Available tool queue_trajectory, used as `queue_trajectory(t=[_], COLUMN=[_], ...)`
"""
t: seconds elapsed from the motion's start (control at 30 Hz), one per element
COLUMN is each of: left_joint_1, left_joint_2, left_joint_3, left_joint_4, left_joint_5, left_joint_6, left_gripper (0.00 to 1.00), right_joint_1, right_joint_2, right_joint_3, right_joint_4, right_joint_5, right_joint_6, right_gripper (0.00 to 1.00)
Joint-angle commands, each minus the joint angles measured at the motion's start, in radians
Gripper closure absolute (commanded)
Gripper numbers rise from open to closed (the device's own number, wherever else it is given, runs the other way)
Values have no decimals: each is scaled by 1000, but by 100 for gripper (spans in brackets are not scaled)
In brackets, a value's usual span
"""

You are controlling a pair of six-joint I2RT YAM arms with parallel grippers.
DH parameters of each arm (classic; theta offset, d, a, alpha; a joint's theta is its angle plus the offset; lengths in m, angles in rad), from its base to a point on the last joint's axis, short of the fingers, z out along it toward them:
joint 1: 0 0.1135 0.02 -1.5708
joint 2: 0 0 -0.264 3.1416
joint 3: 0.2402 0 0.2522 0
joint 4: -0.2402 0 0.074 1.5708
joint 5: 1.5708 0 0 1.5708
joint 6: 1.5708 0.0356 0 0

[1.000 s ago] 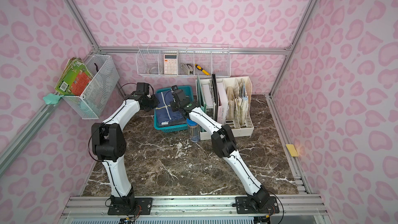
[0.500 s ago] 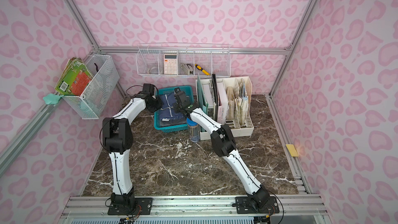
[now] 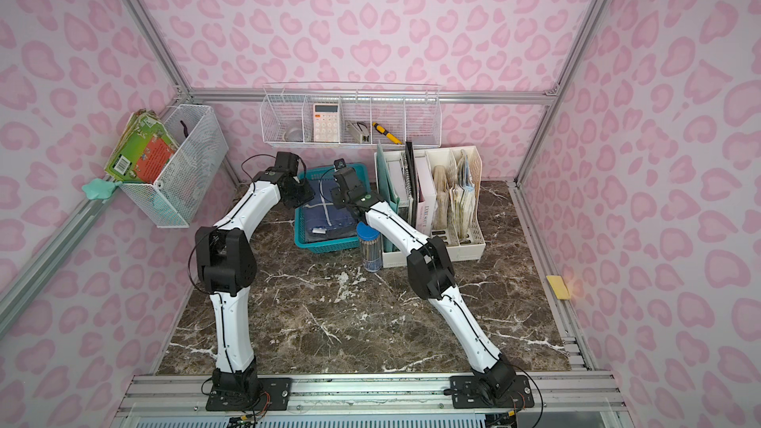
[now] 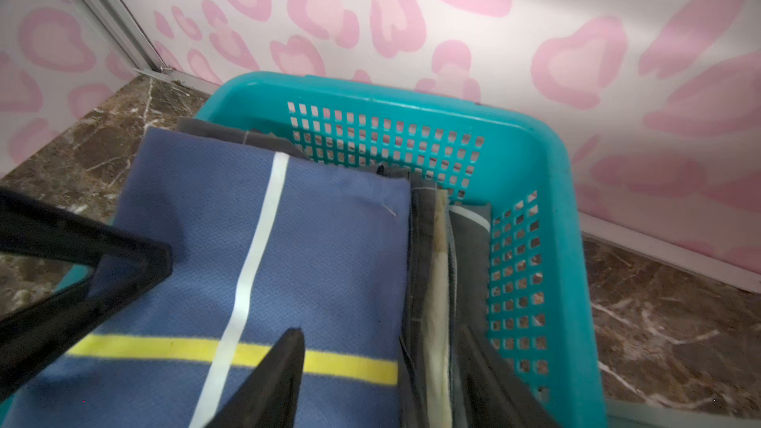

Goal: Put the folded pillowcase in the basket
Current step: Place the pillowcase in the basket, then reset both arms

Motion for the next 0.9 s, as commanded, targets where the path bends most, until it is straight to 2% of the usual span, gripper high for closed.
queue_trajectory(t=[0.0,0.13,0.3,0.6,0.87], left_joint_1=[-3,-5,-7,-9,-35], left_joint_2=[-52,-131,-271,-684,-1045], left_joint_3=[-5,-19,-121,-503,-842], left_joint_4=[-37,-44,-11,113,178], left_joint_5=[-25,-12,-7,-36,-96], left_joint_6=[16,18,26,50,42], left_gripper=[55,50,42,25,13], right_joint_1=[12,40,79,136,159], right_joint_2=[-46,-125,-279,-652,-1057], right_joint_3=[6,-22,-163,-559,-1032], right_joint_4=[3,12,78,252,427], right_joint_5=[17,41,84,158,205], right_joint_6=[-16,-41,-77,-121,-95], right_gripper=[35,33,30,23,13])
